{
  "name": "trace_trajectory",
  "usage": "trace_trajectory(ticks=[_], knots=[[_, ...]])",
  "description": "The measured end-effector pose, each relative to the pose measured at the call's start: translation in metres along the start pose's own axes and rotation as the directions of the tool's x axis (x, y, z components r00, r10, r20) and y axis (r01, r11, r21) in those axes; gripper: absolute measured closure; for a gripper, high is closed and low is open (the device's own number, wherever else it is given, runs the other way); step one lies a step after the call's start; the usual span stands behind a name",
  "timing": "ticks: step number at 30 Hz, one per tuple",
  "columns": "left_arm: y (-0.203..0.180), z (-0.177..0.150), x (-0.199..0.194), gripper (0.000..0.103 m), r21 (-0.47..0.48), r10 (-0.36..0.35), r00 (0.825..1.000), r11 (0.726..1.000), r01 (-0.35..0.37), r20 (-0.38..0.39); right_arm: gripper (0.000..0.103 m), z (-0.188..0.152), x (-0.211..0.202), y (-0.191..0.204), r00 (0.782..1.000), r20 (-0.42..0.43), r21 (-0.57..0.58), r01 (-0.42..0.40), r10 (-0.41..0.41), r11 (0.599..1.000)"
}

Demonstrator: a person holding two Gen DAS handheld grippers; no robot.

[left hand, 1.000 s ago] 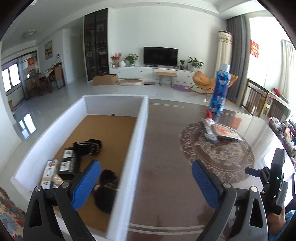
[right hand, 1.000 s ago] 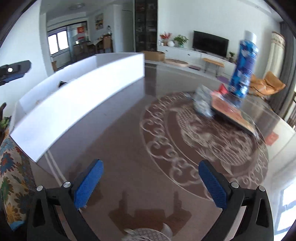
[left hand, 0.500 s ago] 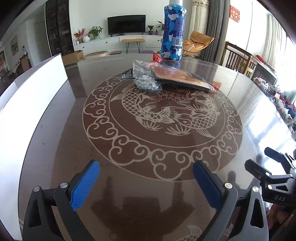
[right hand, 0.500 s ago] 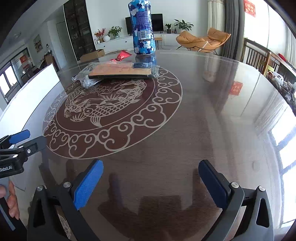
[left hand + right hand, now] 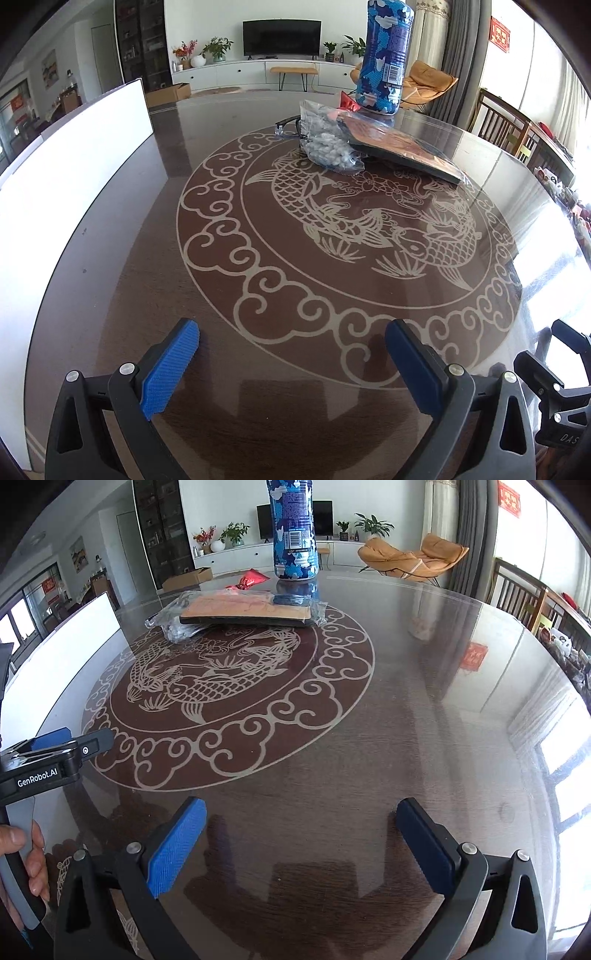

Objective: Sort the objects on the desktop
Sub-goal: 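Reach the left tool toward the plastic bags beside the spray can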

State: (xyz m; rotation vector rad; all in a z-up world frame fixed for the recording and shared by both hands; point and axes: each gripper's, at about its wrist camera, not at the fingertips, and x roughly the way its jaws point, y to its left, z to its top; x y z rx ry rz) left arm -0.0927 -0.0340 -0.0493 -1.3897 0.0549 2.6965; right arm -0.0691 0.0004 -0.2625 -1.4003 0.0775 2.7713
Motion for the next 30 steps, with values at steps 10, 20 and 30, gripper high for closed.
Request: trace_trajectory(ticks=[10,20,30], knots=[[-0.0045,-0.0007,0.0001,0.0,0.033,0.007,1.0,0.999,-0.007,-0.012,0.0,0.0006,0.0022,0.0051,0.999,-0.012,-0.024,0.029,-0.03,0.999],[-0.0044,-0.0005,0.0004,0.0,0.033,0.007,1.0,0.999,-0.007,-0.012,0.0,0.0007,0.0021,0.0051,0.999,-0.012,-0.024,0.029,-0.03,0.999],[-0.0044,-0.0006,0.0005,0.0,0.033,0.007,1.0,0.999,-0.007,-0.012,0.0,0.0007,0.0024,0.005,0.999,-0.012,-0.024,0.029,-0.03,0.999]])
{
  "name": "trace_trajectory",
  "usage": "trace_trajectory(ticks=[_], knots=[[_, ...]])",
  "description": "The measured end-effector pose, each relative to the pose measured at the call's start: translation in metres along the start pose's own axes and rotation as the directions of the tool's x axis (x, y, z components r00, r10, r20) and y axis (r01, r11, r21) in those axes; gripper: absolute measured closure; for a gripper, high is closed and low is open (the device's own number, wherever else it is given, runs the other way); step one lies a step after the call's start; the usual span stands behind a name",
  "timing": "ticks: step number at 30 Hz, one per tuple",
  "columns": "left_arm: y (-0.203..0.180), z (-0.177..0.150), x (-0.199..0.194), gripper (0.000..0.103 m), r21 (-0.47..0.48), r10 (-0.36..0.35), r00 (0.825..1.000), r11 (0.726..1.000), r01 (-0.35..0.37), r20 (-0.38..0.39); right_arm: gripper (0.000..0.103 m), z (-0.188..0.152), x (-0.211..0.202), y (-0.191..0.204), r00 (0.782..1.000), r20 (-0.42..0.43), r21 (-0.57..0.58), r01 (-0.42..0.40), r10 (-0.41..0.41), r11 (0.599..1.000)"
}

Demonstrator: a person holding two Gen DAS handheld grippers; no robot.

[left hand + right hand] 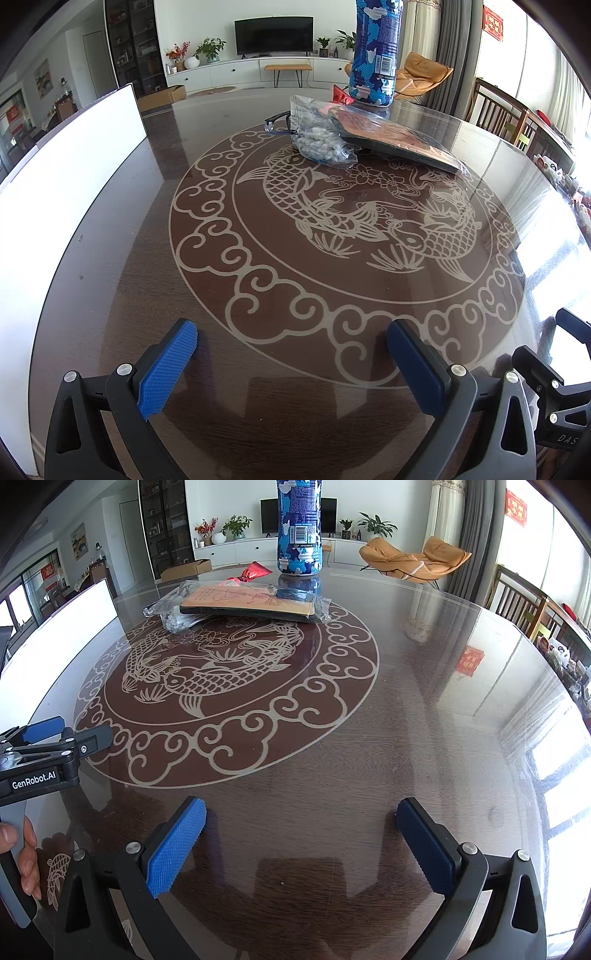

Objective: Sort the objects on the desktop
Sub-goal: 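Reach the left tool toward the plastic bags beside the spray can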

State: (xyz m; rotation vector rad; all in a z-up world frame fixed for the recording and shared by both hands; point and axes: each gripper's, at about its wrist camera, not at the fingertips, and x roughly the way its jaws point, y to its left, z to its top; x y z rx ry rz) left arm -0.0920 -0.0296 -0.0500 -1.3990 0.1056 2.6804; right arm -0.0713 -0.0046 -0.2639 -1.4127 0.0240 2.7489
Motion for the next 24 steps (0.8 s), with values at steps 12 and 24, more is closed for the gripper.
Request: trace_trajectory(ticks=[12,24], knots=[[0.0001,0.0,-0.0001,0.0,0.0,0.0,1.0,1.0,0.0,0.0,0.0,0.0001,0.0,0.0,1.0,0.0,0.0,0.0,0.0,1.0],[0.001,0.003,0.0015,0.0,0.012,-0.012,1.0,1.0,0.012,-0.012,0.0,0.0003,0.0,-0.0001,1.0,0.0,0.0,0.0,0.0,1.0]])
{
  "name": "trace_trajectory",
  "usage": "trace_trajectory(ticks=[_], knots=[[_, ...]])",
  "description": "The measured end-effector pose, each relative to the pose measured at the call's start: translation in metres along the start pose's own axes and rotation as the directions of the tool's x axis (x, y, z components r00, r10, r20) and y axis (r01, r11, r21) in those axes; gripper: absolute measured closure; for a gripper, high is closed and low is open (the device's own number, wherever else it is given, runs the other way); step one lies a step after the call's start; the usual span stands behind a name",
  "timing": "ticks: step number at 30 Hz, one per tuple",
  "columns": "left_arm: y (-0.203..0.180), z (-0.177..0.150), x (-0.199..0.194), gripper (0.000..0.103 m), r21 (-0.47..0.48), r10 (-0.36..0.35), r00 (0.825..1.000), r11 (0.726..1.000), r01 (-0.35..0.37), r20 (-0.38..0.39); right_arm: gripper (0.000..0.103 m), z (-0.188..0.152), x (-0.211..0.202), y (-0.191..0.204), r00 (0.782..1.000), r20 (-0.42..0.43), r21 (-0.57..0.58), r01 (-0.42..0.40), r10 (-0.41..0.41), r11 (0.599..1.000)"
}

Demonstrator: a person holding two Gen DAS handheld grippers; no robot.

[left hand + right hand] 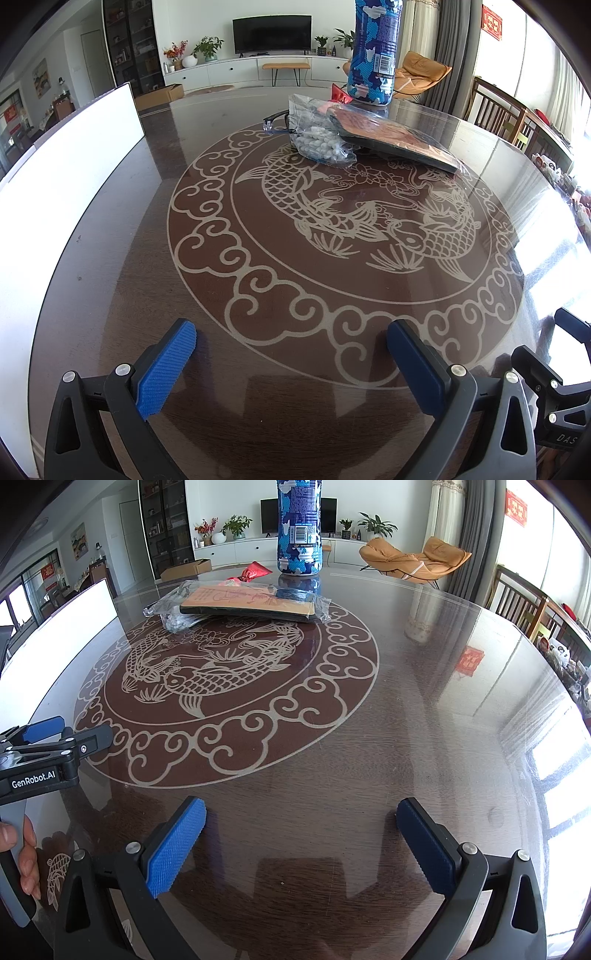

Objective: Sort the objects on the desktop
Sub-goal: 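Reach the left tool toward the plastic bags beside the spray can, then lower the left tool into the bag pile and close on the eyeglasses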

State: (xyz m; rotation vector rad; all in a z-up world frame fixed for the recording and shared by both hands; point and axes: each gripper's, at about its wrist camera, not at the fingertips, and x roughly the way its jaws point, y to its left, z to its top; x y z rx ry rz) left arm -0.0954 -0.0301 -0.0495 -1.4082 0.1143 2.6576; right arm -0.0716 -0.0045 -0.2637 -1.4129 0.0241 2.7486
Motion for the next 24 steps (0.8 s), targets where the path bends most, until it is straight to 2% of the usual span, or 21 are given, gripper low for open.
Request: trace_trajectory(ticks=[3,8,14,16,20,24], knots=[[0.004,0.007,0.004,0.0,0.022,-0.014,0.999,1.0,0.015,-0.03,0.0,0.0,0.0,0.0,1.0,0.0,0.0,0.0,0.0,1.0],[0.029,0.03,0.012,0.0,-0.061,-0.051,0.998,0.997,0.048,-0.039,0.0,0.0,0.0,0.0,1.0,0.0,0.0,0.0,0.0,1.0],[0.029,0.075,0.023,0.0,-0.072,0.041,0.999,0.997,-0.042,-0.017,0.0,0.0,0.0,0.0,1.0,0.0,0.0,0.0,0.0,1.0],[0.026,0.097,0.018,0.0,-0.1,0.029,0.999,0.995,-0.025,0.037,0.0,0.0,0.0,0.0,1.0,0.0,0.0,0.0,0.0,1.0],[-0.003,0.156,0.016,0.0,-0.108,0.051,0.993,0.993,-0.04,0.109,0.0,0.0,0.0,0.0,1.0,0.0,0.0,0.0,0.0,1.0],[-0.062,0.211,0.039,0.0,0.004,0.119,0.985,0.993,-0.121,0.122,0.0,0.0,0.0,0.0,1.0,0.0,0.0,0.0,0.0,1.0]])
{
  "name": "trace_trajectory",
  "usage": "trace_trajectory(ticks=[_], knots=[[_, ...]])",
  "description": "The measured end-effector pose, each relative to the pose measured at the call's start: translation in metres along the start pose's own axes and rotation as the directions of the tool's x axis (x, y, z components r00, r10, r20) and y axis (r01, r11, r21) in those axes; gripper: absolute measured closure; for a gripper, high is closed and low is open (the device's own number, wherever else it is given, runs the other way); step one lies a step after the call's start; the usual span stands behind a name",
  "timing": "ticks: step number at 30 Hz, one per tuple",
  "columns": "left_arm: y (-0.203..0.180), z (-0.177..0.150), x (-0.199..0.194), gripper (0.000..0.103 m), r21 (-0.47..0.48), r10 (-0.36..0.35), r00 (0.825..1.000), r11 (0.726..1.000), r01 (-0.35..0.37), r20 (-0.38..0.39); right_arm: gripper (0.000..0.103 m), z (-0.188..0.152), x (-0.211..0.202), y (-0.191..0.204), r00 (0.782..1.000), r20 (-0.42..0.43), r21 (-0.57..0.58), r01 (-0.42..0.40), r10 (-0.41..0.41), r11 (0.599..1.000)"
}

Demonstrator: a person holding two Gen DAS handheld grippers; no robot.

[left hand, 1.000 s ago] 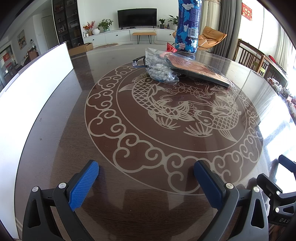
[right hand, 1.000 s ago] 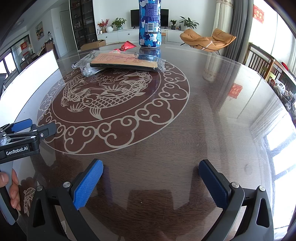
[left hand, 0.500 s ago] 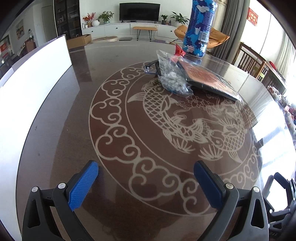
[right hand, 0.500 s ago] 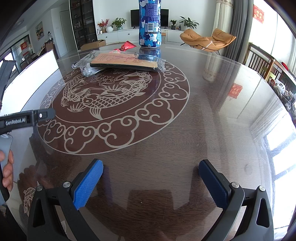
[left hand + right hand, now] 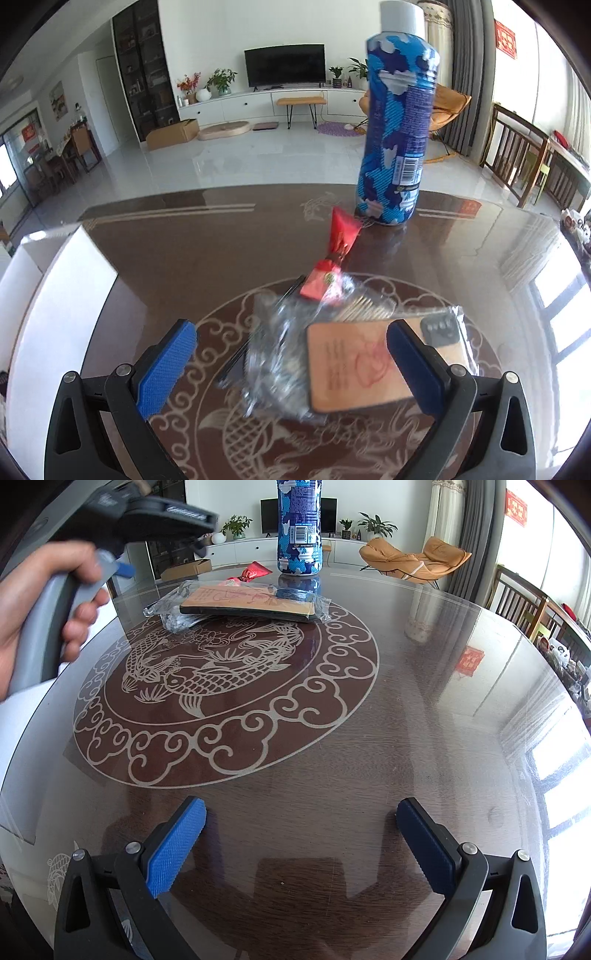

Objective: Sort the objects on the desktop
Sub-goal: 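Lower the left tool into the bag pile and close on the eyeglasses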

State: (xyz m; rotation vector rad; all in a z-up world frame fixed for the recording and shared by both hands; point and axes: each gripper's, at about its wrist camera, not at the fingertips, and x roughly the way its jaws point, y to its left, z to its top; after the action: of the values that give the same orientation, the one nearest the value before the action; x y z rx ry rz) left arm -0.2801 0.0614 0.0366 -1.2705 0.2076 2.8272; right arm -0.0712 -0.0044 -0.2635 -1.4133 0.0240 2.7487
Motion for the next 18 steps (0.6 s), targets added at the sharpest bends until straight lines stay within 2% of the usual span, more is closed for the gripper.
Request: trace_trajectory(ticks=[4,8,9,13,16,18], knots=[[-0.058,0.02,0.04,0.0,0.118,0.056,0.995,0.992,-0.047,-0.079,0.0,0.0,0.0,0.0,1.0,0.0,0.0,0.0,0.0,1.0],[-0.071,0.009,0.069,0.0,0.202,0.154,0.979,0.971,-0.125,-0.136,0.0,0.0,0.0,0.0,1.0,0.0,0.0,0.0,0.0,1.0],[-0.069,0.006,0.071,0.0,0.206,0.147,0.979,0.972,-0.116,-0.141,0.0,0.0,0.0,0.0,1.0,0.0,0.0,0.0,0.0,1.0],[-0.046,-0.014,0.057,0.0,0.153,0.026,0.987,0.988,-0.002,-0.158,0.0,0.0,0.0,0.0,1.0,0.0,0.0,0.0,0.0,1.0],[-0.028,-0.036,0.042,0.0,0.132,-0.052,0.983,0.988,0.075,-0.174,0.0,0.0,0.0,0.0,1.0,0.0,0.0,0.0,0.0,1.0],[-0.019,-0.051,0.031,0.0,0.14,-0.076,0.979,0.985,0.104,-0.188,0.0,0.0,0.0,0.0,1.0,0.0,0.0,0.0,0.0,1.0]])
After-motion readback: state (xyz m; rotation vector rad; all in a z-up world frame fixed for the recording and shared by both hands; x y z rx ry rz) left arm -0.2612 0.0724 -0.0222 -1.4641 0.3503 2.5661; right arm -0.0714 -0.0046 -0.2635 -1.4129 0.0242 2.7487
